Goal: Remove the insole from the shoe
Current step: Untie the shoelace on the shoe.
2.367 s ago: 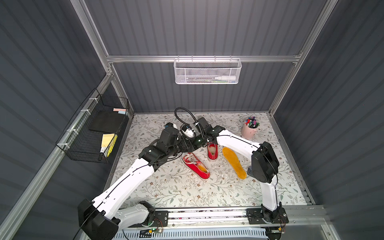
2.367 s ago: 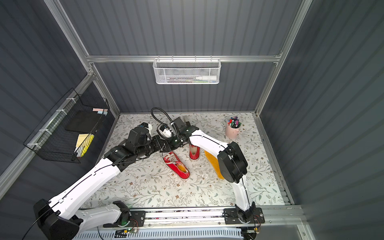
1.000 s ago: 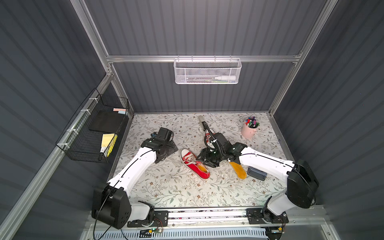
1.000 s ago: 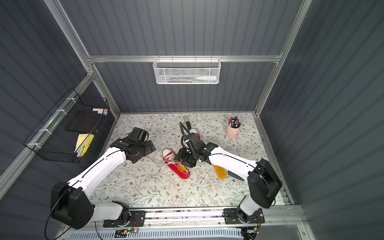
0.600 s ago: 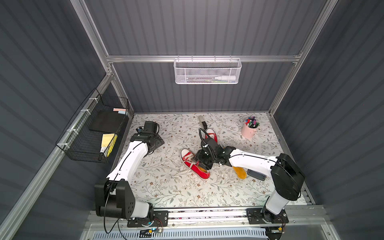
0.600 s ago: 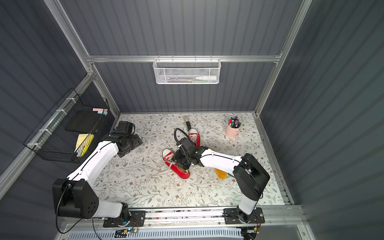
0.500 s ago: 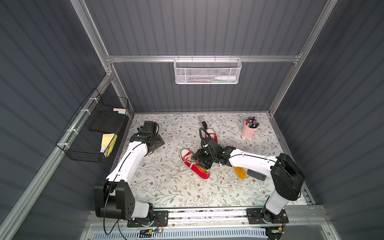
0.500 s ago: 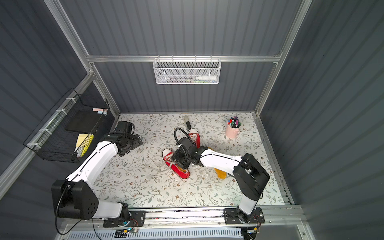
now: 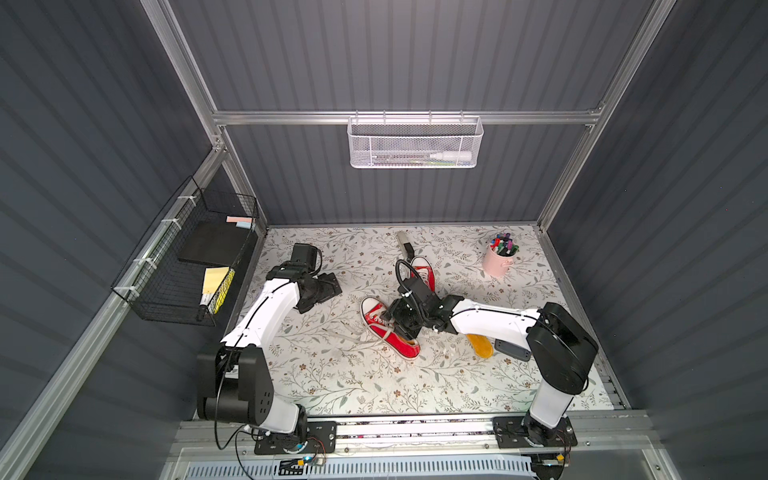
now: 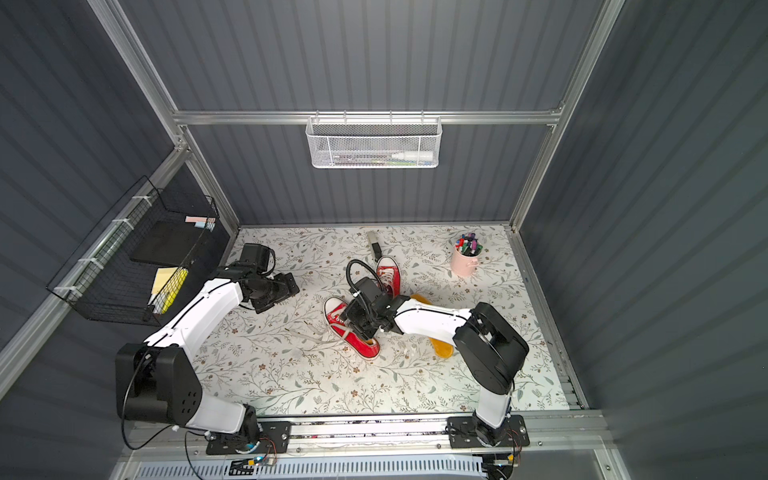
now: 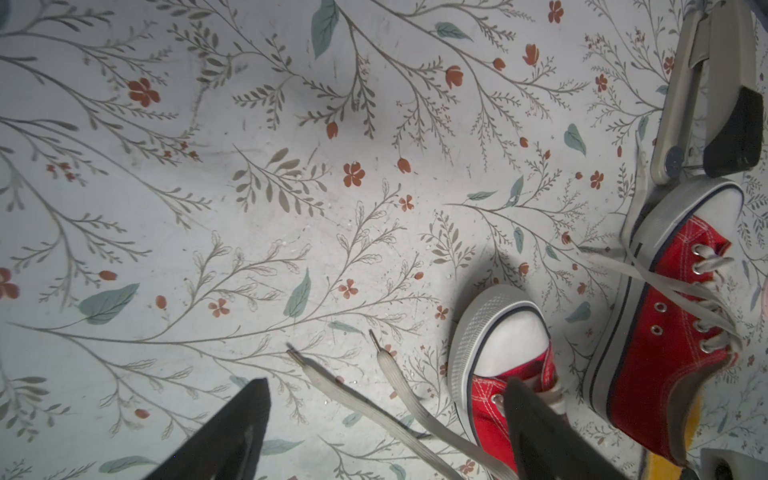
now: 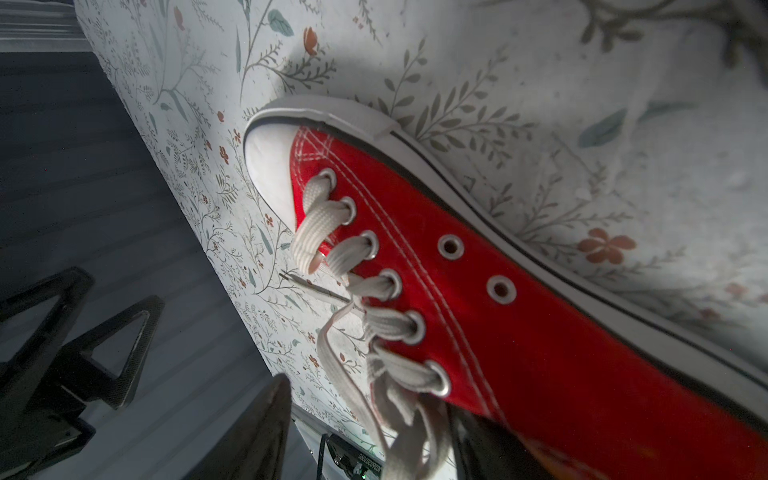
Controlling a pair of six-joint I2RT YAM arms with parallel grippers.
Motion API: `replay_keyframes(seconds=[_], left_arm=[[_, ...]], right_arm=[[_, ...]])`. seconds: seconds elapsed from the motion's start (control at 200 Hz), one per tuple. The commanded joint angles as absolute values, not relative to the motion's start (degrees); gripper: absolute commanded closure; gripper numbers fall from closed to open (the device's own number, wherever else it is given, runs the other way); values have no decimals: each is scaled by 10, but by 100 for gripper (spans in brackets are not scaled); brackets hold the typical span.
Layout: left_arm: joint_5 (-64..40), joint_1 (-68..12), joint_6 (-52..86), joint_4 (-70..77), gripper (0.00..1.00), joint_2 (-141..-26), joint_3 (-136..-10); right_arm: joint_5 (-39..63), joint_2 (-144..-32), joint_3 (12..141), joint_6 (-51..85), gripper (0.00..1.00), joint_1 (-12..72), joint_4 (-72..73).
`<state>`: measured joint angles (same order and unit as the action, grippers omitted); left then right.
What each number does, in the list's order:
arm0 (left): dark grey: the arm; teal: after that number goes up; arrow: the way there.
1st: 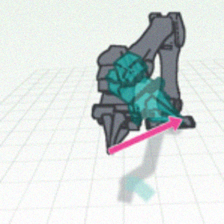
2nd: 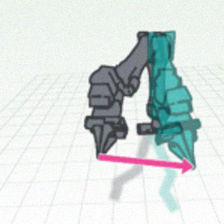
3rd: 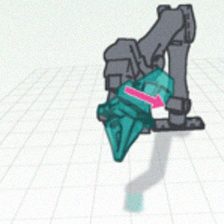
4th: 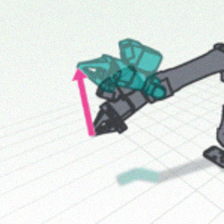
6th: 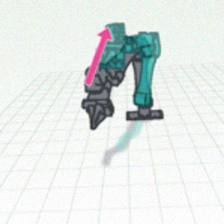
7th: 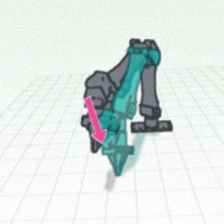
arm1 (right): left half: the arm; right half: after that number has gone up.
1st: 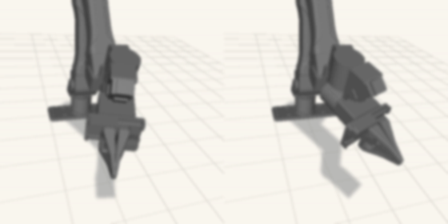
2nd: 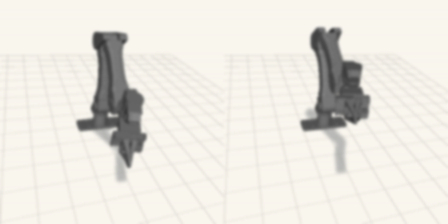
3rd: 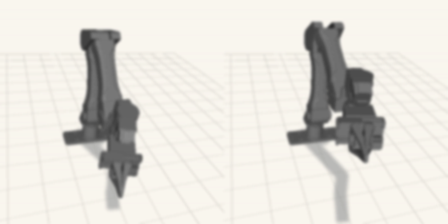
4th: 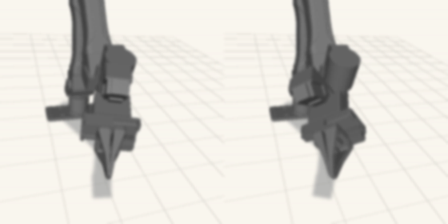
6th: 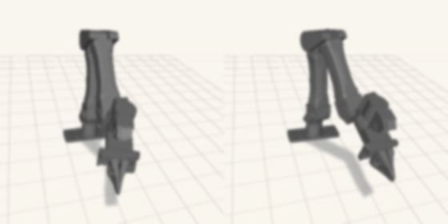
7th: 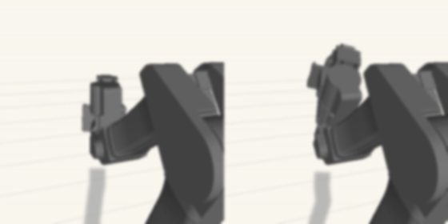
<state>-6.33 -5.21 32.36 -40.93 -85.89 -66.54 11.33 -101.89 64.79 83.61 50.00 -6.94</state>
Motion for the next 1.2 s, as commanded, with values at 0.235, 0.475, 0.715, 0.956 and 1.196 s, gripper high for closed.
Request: replay_keyframes(seconds=[0.235, 0.475, 0.715, 0.956, 1.196], left_arm=[[-190, -102, 287, -371, 9, -954, -709], [-230, -126, 266, -360, 12, -995, -683], [-239, -127, 240, -359, 20, -1011, -648], [-239, -129, 232, -357, 25, -1030, -619], [-230, -130, 225, -361, 26, -1042, -611]], right_arm=[[96, -1043, 647, 834, 35, 504, -21], [109, -1030, 627, 795, 40, 504, 102], [121, -1026, 606, 783, 43, 505, 174], [129, -1030, 615, 767, 46, 505, 202], [110, -1045, 623, 761, 45, 502, 186]])
